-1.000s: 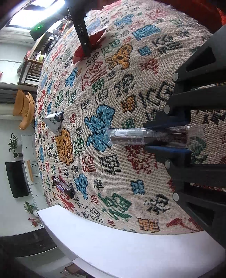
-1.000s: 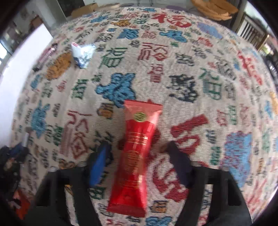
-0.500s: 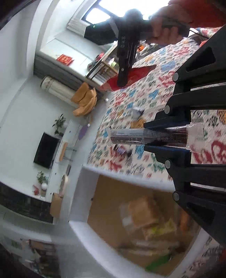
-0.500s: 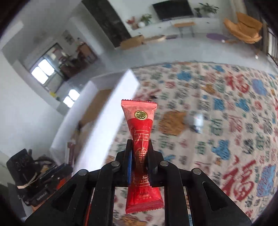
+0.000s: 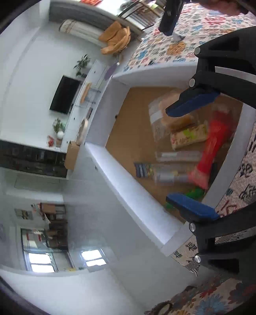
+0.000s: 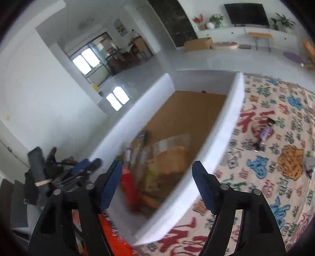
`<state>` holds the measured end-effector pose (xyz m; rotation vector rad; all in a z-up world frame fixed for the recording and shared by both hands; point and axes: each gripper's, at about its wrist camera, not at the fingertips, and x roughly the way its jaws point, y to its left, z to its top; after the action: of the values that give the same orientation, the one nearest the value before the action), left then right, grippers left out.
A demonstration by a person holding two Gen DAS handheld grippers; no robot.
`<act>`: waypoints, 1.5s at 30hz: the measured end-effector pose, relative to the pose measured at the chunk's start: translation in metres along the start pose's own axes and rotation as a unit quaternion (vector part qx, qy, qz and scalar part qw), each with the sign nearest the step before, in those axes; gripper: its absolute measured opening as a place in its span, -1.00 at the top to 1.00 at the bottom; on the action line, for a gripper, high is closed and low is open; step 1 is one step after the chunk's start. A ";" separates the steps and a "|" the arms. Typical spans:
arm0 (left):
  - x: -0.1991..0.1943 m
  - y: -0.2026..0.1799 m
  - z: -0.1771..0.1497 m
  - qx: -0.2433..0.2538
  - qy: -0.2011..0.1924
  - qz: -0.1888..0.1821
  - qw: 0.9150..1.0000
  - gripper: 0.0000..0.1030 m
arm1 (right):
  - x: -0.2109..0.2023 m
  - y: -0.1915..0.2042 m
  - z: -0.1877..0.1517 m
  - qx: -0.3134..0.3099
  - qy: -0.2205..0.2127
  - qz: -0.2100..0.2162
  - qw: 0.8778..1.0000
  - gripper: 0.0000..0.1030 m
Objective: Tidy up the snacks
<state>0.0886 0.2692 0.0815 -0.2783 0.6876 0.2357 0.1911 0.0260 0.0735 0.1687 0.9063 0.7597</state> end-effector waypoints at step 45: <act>0.124 -0.262 -0.140 0.229 0.126 -0.107 0.959 -1.00 | -0.146 -0.276 -0.184 0.088 -0.033 -0.360 0.928 -0.68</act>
<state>0.1781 -0.0069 -0.0570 0.0658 0.9347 -0.1725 0.1397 -0.3038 -0.0673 0.0098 0.8854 -0.0111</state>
